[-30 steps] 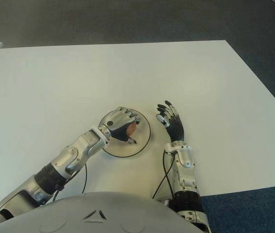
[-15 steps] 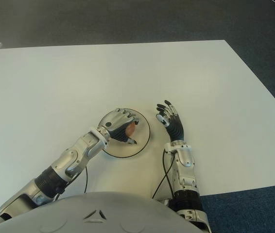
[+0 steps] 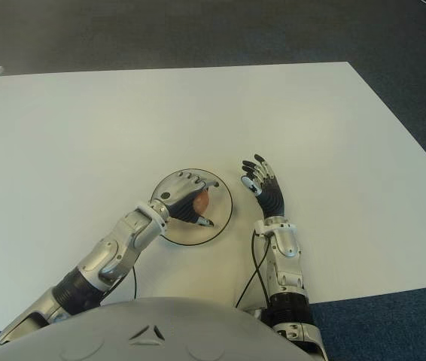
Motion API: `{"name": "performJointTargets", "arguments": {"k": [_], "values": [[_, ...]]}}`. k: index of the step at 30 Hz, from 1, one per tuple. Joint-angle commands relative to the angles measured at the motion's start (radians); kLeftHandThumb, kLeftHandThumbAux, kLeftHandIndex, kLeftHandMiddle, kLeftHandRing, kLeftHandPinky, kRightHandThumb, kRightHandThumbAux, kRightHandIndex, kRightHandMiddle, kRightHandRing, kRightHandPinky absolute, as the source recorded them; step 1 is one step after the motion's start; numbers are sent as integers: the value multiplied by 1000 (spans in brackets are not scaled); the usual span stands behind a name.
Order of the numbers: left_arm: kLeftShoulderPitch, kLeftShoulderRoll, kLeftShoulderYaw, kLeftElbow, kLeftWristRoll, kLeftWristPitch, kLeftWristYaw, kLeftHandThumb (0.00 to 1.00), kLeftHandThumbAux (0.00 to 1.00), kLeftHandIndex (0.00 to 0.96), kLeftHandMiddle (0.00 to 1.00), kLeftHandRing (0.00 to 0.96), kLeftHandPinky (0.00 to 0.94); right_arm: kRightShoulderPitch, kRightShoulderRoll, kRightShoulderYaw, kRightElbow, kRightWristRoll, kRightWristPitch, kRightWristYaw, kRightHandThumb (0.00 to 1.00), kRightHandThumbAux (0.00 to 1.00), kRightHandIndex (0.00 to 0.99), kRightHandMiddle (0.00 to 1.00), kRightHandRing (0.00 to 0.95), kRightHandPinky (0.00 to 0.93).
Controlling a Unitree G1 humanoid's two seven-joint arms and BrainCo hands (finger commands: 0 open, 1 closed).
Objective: Put the apples into the plate.
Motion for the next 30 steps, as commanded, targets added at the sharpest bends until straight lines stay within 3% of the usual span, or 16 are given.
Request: {"name": "performJointTargets", "arguments": {"k": [1, 12, 30], "values": [[-2, 6, 1, -17, 17, 9, -19, 88, 308, 11, 15, 14, 14, 27, -2, 0, 52, -7, 62, 0, 200, 621, 87, 249, 201, 115], [-6, 5, 5, -28, 16, 24, -55, 29, 278, 0, 0, 0, 0, 16, -1, -4, 63, -9, 54, -2, 198, 627, 85, 253, 208, 131], [-17, 22, 4, -8, 78, 4, 33, 33, 313, 0, 0, 0, 0, 15, 0, -5, 43, -10, 100, -10, 215, 618, 86, 241, 190, 103]]}}
